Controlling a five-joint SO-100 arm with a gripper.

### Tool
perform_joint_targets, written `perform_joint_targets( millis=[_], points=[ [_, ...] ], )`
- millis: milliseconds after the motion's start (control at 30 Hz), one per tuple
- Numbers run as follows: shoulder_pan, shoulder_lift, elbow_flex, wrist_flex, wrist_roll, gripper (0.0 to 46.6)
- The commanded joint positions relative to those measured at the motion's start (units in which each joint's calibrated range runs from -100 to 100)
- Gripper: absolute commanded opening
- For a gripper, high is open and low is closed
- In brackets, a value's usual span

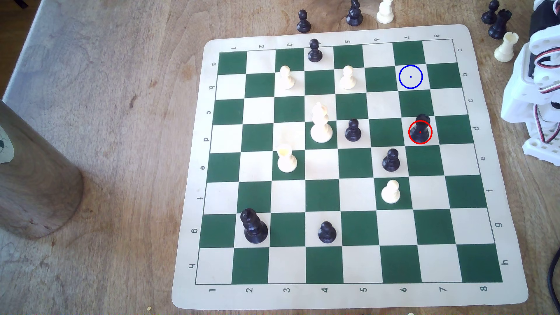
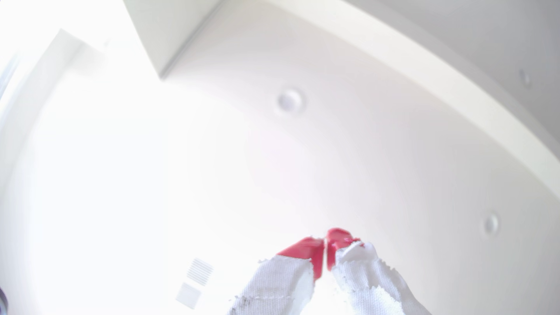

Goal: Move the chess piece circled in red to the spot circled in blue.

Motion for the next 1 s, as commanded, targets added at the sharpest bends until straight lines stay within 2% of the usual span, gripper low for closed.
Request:
perform_joint_targets(
  millis=[0,100,233,333,367,500,533,633,667,767,800,967],
  points=[
    [-4.07,0.14,0.99,-0.04,-2.78,0.2],
    [-7.19,0.14,-2.91,8.31,-2.78,0.2],
    [-9.23,0.05,-12.52,33.7,-2.88,0.2],
    [-9.31,0.05,-18.5,47.95,-3.37,0.2],
    [-9.07,0.05,-23.21,59.01,-4.25,0.2],
    [-9.07,0.05,-28.74,74.49,-4.54,0.2],
    [-8.99,0.05,-32.37,84.89,-4.54,0.2],
    [-8.92,0.05,-38.63,101.43,-4.54,0.2],
    [-8.99,0.14,-43.79,115.11,-5.08,0.2],
    [-8.76,0.14,-48.69,131.0,-6.2,0.2],
    [-7.43,0.14,-50.68,141.32,-6.25,0.2],
    [-7.19,0.22,-52.59,158.6,-6.74,0.4]
  ],
)
